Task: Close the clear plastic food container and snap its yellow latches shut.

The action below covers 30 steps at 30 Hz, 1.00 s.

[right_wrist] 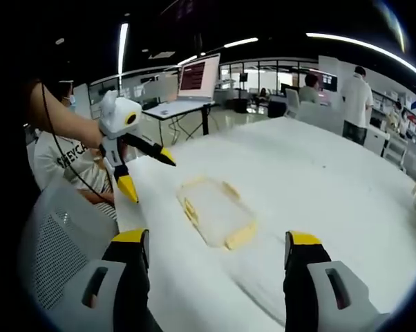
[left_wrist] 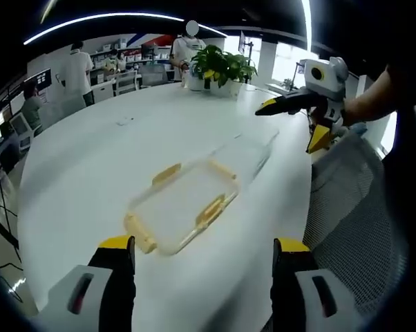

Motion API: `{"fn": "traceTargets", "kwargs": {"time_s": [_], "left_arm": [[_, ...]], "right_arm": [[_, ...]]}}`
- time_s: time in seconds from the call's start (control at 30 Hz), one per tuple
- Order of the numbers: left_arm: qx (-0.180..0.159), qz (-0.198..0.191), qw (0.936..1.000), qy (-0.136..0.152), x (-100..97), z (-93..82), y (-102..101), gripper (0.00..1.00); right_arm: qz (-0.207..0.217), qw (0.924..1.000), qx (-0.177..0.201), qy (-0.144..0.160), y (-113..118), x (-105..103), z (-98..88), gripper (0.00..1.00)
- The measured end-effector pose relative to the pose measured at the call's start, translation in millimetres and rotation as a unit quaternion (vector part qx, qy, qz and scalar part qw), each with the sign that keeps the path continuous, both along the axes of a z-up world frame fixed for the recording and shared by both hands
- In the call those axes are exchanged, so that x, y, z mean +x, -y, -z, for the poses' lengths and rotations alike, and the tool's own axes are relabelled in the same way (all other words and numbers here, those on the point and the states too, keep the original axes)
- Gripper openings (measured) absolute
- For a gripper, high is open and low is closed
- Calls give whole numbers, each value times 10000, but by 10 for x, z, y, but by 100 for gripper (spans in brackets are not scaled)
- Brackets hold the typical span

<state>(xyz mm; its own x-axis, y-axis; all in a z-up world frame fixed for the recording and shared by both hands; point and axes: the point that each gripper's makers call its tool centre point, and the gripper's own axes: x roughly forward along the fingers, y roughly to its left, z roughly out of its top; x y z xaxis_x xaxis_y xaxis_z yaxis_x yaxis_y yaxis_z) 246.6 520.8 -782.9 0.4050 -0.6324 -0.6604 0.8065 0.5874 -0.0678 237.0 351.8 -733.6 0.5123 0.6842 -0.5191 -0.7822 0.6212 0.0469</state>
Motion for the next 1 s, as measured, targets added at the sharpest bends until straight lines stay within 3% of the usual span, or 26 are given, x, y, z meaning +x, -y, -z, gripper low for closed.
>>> {"fn": "traceTargets", "kwargs": {"time_s": [0.13,0.23,0.5,1.0], "left_arm": [[79,91,9999,-10,30,32,-28,79],[325,343,9988,107,37,57,-42,79],[431,496,9978,39,89,151,-94,78],[700,829,9941,87,250,228,-147,71]], "right_arm": [[-119,9998,-114,-56,-41,40,49,76],[-135,9998,-66,-109,-77,61,56,79],[-181,9996,-122,-187,-169,101,108,75],[-467,9961,-720,-226,-251,235,291,69]]}}
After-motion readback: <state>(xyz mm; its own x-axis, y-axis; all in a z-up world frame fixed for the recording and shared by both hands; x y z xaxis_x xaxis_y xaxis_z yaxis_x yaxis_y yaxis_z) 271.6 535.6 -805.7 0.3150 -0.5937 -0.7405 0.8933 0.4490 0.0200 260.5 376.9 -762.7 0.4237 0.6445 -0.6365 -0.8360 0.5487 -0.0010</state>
